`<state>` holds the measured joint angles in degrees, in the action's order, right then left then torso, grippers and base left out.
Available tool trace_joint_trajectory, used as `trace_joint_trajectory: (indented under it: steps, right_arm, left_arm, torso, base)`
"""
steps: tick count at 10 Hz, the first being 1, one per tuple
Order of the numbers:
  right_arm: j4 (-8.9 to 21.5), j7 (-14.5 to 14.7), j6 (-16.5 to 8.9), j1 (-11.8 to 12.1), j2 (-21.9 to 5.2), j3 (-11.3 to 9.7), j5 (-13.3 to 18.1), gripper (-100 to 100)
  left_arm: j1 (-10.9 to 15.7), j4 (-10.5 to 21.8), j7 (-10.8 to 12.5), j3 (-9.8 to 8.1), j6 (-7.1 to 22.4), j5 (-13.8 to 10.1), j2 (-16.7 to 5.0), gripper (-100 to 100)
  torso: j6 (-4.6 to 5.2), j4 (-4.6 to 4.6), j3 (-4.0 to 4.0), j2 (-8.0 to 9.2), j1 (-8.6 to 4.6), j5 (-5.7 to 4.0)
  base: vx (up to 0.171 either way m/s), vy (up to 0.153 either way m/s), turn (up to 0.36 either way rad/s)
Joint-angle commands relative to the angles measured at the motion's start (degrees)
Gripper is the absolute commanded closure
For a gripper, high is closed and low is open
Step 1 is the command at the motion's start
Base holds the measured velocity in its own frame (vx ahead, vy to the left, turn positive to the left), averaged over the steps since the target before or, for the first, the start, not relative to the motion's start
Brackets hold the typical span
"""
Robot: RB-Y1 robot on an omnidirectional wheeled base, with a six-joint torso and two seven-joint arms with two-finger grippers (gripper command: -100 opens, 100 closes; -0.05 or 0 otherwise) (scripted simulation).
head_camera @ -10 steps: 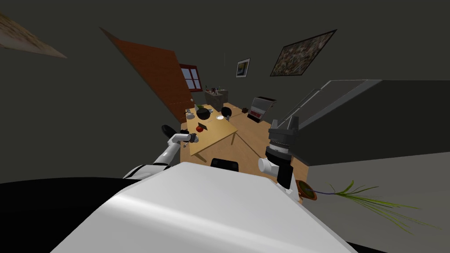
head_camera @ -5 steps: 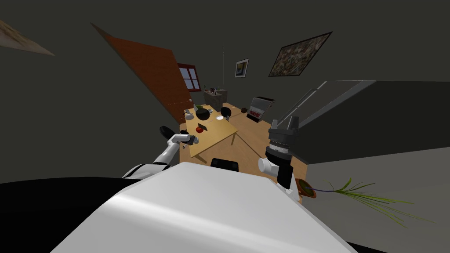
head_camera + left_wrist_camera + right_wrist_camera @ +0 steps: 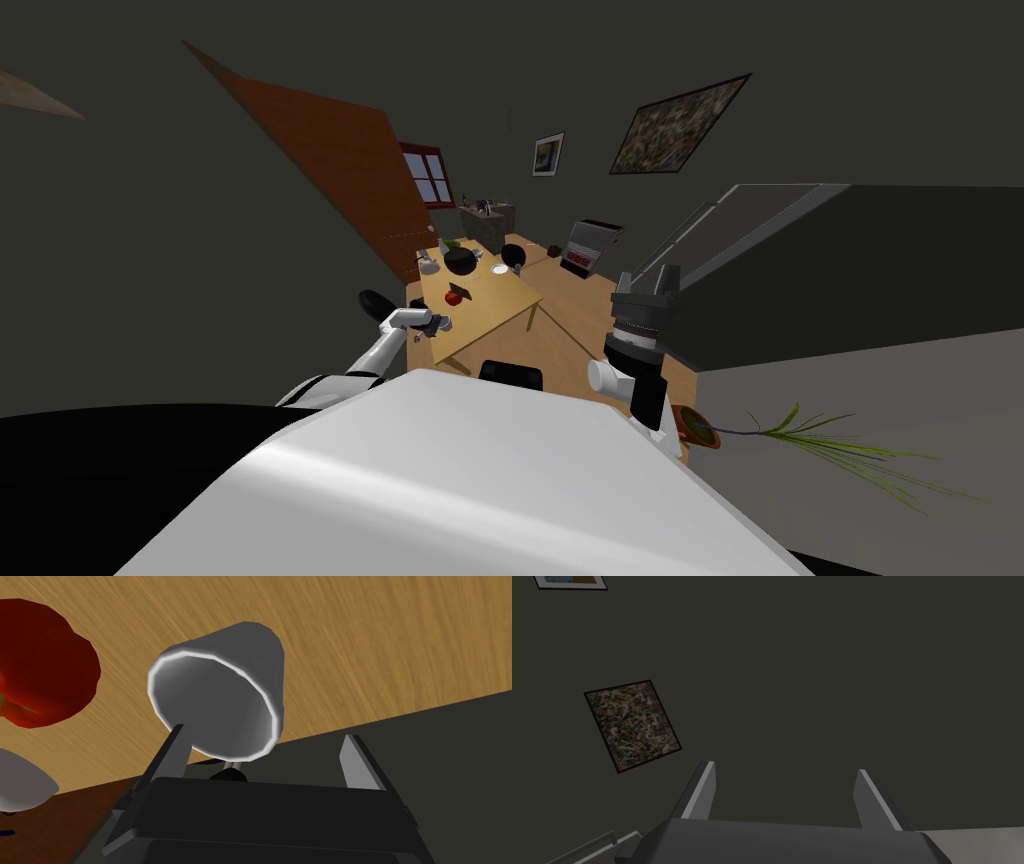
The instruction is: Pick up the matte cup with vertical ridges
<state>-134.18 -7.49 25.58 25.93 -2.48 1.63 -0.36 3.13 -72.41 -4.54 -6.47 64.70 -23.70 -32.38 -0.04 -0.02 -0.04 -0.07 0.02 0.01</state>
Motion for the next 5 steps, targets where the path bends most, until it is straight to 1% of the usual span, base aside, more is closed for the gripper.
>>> trace_joint_trajectory:
  steps: [1,2,3,4,5]
  right_arm:
    - [0.0,0.0,0.0,0.0,0.0,0.0,0.0,0]
    - [0.0,0.0,0.0,0.0,0.0,0.0,0.0,0]
    - [0.0,0.0,0.0,0.0,0.0,0.0,0.0,0]
    - [0.0,0.0,0.0,0.0,0.0,0.0,0.0,0]
    - [0.0,0.0,0.0,0.0,0.0,0.0,0.0,0]
  left_arm:
    - [0.0,0.7,-2.9,-2.74,-0.2,0.3,1.0,-100]
    - [0.0,0.7,-3.7,-2.74,-0.2,0.3,1.0,-100]
    - [-0.1,1.5,-5.6,-5.23,-0.4,0.6,1.9,-100]
    - [-0.1,1.5,-7.2,-5.48,-0.4,0.6,1.9,-100]
    - [-0.1,2.2,-8.9,-7.86,-0.6,0.9,2.9,-100]
  torso:
    - [0.0,0.0,0.0,0.0,0.0,0.0]
    - [-0.02,-0.02,-0.06,-0.12,-0.08,-0.02]
    - [0.0,-0.04,-0.11,-0.19,-0.16,-0.03]
    - [-0.02,-0.06,-0.16,-0.28,-0.2,-0.05]
    - [0.01,-0.06,-0.14,-0.25,-0.23,-0.05]
  base:
    - [0.054,-0.014,0.092]
    - [0.067,-0.034,0.073]
    - [0.092,-0.043,0.112]
    - [0.072,-0.052,0.052]
    - [0.066,-0.063,0.086]
